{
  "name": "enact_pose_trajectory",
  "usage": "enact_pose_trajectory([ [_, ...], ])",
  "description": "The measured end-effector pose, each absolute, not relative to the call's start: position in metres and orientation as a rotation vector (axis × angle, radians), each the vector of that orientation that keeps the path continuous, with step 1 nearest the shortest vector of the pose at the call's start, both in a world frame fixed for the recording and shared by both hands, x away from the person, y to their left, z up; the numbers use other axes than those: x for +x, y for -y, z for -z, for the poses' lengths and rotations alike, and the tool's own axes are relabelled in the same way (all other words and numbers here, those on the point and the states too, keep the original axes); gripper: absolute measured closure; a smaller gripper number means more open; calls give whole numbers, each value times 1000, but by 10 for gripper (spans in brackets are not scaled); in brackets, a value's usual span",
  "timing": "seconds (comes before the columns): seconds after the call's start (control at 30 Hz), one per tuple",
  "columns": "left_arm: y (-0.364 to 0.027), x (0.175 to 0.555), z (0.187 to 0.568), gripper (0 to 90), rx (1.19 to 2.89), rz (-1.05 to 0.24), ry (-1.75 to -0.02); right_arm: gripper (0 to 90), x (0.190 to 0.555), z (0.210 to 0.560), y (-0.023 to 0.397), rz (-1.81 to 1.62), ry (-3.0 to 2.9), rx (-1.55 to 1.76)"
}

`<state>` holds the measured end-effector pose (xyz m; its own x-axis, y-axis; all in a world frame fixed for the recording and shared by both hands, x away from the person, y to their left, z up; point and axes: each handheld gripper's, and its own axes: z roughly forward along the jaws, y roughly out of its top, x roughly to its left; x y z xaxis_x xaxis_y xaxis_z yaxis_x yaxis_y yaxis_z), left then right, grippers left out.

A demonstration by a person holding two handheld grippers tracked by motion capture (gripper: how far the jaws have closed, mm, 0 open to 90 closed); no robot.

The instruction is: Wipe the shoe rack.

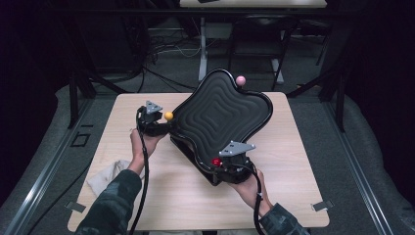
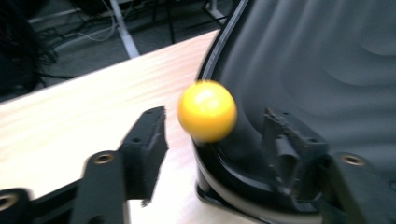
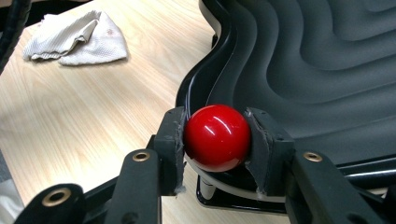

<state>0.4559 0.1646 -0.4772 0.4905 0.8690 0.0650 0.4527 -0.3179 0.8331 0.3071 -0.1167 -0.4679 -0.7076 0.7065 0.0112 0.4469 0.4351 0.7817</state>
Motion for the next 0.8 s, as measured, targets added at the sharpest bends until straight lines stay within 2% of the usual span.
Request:
enact_pose_trajectory([
  [0.03,-163,458,477,442,1955,-668,-1084,593,306,468,118,-1150,-2375,998],
  [0.17,-161,460,477,595,1973,-690,-1049,593,306,467,123,-1143,-2381,986],
  [0.43,-161,447,476,600,2001,-707,-1036,593,306,467,134,-1135,-2382,1002],
  [0.8,-176,408,476,598,1990,-708,-1070,594,320,467,158,-1110,-2338,1081],
])
